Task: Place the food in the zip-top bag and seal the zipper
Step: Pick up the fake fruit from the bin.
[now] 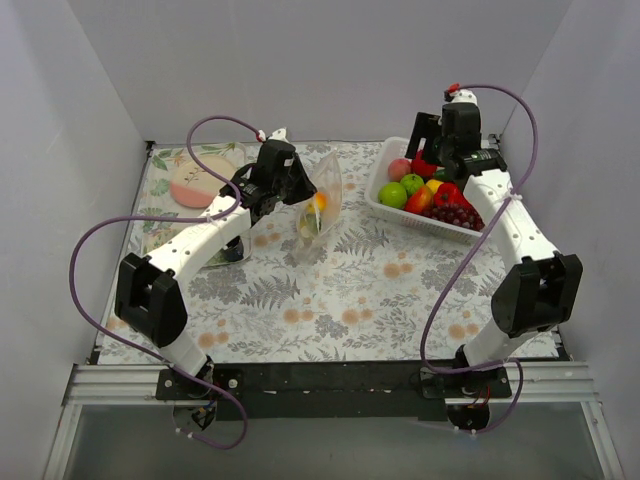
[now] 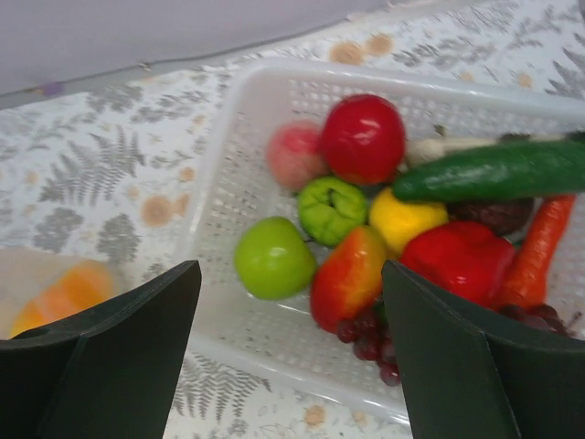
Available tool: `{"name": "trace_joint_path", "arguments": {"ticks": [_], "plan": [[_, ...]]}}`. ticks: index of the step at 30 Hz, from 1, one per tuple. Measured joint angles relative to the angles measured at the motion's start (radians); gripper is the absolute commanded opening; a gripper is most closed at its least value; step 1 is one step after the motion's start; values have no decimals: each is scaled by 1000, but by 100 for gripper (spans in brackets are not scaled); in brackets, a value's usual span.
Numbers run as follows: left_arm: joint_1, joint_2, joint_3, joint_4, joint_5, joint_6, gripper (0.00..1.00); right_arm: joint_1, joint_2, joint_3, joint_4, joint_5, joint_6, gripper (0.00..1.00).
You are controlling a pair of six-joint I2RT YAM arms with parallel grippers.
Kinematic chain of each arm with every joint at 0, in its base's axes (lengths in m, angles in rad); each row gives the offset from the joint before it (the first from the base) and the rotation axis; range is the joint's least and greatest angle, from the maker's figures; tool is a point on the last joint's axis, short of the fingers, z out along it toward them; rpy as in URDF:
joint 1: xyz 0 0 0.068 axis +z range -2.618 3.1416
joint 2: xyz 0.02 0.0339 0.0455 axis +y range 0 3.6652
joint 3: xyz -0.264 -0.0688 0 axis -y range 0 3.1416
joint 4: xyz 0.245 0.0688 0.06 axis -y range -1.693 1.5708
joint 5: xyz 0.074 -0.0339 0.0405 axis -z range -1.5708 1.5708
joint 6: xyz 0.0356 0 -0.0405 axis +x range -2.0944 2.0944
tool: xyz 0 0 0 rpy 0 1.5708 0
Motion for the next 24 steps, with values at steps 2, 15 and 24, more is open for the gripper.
{"name": "trace_joint_path", "arguments": {"ticks": [2,15,24], "plan": [[1,-1,0,0,3,3,0,-36,15,-12,-40,25,-6,88],[6,-7,-7,3,45,13,0,-183,153,-59,2,-44,-69,86],[6,-7,-7,3,64,20,0,-173,344,-18,119,-40,-68,86]]}}
